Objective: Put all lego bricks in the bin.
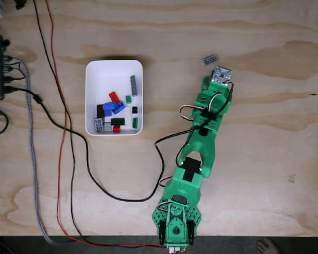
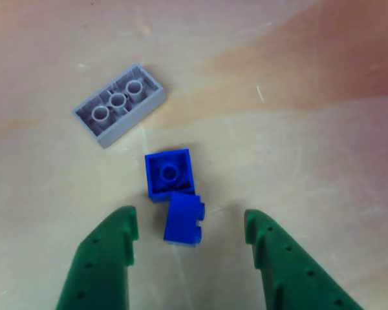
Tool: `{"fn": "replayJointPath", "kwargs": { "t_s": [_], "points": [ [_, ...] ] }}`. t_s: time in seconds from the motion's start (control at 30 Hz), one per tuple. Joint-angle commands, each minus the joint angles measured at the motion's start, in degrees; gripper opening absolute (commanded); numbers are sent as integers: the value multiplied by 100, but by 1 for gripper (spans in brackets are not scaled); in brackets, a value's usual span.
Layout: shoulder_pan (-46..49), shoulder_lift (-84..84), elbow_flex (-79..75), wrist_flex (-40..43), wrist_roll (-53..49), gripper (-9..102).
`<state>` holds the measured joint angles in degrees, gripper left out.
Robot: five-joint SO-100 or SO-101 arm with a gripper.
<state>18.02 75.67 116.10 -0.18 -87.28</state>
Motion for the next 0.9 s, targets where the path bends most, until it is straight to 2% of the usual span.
{"fn": "replayJointPath", "kwargs": {
  "t_s": [0.0,0.2,0.33,0.43,0.6,0.67,0.77,0.87],
  "points": [
    [70,53,-299,-369,-176,15],
    [18,18,-141,-563,-176,0],
    [-97,606,114,-272,378,0],
    [-396,1969,-132,1459,1415,0],
    [-1925,4201,-1301,5379,2918,0],
    [-2654,4333,-1758,6064,3428,0],
    [-3437,4069,-2268,6530,3823,0],
    [-3349,3691,-2426,6759,3876,14]
  ]
}}
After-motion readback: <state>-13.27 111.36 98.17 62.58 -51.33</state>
